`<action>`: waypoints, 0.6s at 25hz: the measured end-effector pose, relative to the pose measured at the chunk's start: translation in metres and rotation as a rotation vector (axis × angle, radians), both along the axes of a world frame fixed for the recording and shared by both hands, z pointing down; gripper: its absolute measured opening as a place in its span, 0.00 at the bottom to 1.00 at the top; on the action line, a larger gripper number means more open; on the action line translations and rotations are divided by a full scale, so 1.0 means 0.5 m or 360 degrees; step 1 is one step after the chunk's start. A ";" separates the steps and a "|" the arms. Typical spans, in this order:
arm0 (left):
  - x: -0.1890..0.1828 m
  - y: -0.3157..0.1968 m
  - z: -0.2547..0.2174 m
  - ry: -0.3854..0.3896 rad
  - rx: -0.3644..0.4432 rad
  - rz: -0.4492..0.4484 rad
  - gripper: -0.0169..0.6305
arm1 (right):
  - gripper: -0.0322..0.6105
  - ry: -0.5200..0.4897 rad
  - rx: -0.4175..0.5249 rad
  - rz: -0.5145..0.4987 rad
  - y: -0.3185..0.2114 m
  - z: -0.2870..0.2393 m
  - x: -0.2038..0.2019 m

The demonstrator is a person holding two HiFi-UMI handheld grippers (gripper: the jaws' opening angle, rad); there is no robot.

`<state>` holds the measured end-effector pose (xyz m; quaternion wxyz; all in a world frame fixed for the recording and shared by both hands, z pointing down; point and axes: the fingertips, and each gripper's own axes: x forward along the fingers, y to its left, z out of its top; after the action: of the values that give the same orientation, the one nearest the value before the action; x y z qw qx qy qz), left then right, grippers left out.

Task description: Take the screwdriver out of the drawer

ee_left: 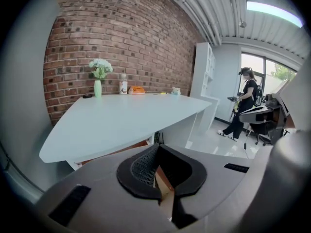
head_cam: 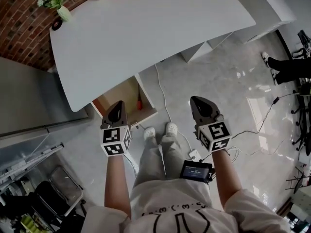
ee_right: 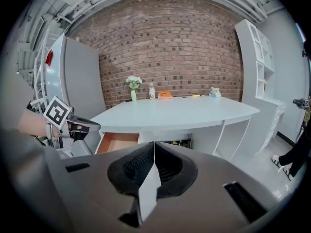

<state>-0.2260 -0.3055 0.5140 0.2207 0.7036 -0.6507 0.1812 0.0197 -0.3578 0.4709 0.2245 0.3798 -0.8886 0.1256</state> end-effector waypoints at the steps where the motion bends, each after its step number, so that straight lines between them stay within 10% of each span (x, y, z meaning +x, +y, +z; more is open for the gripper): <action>1: 0.001 -0.005 0.015 0.0001 -0.0014 0.0003 0.05 | 0.08 0.0001 -0.0018 -0.0002 -0.005 0.017 0.002; 15: 0.035 -0.030 0.253 0.0042 -0.0186 0.0053 0.05 | 0.08 0.0010 -0.0164 0.0009 -0.037 0.254 0.011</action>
<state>-0.2083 -0.3206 0.6404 0.2670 0.7025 -0.6243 0.2133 0.0251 -0.3760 0.5978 0.2464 0.3706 -0.8791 0.1706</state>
